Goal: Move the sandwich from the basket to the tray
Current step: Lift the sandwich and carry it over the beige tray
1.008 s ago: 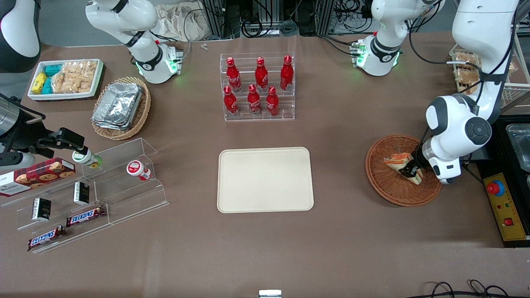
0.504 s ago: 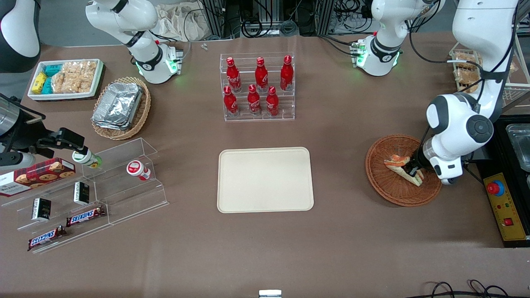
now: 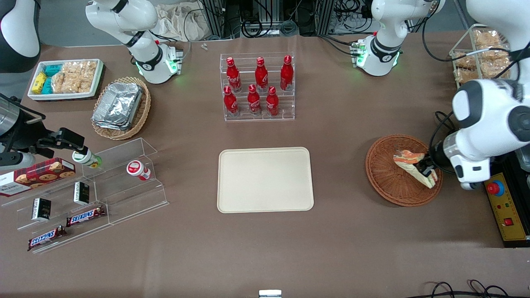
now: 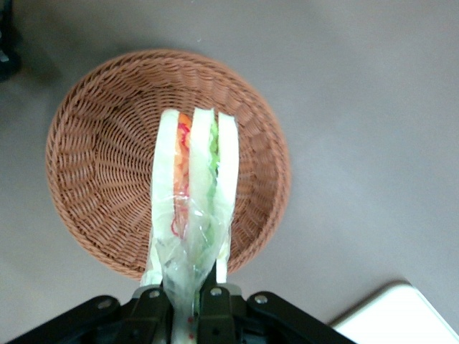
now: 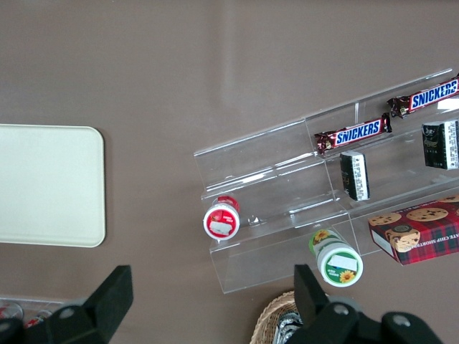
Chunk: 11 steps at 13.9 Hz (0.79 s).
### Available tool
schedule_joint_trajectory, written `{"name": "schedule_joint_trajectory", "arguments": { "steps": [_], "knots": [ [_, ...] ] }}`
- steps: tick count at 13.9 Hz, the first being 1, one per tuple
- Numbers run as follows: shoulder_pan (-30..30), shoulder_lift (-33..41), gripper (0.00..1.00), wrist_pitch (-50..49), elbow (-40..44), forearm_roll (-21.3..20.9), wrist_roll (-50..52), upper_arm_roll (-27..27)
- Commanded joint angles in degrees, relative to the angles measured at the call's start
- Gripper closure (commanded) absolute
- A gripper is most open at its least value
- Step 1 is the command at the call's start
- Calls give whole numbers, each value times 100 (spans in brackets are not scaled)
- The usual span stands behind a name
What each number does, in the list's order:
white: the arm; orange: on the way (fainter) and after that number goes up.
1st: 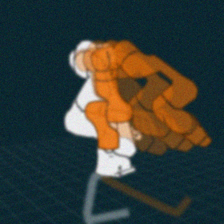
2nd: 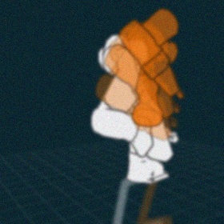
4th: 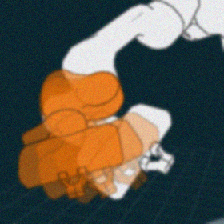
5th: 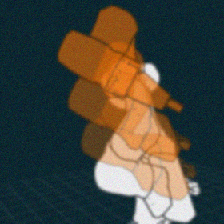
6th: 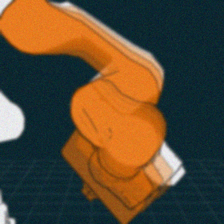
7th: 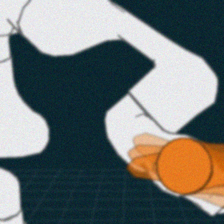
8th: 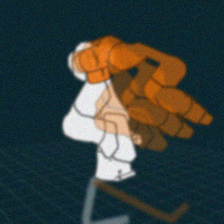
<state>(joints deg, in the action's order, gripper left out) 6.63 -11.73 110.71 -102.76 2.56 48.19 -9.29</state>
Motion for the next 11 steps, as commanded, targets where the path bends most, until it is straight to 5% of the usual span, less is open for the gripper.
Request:
{"name": "schedule_joint_trajectory", "arguments": {
  "steps": [1,11],
  "knots": [
    [-187,-329,95,-716,1088,-28,-459,-133],
    [-2490,-1347,97,-727,1671,-55,-539,-196]
  ]
}}
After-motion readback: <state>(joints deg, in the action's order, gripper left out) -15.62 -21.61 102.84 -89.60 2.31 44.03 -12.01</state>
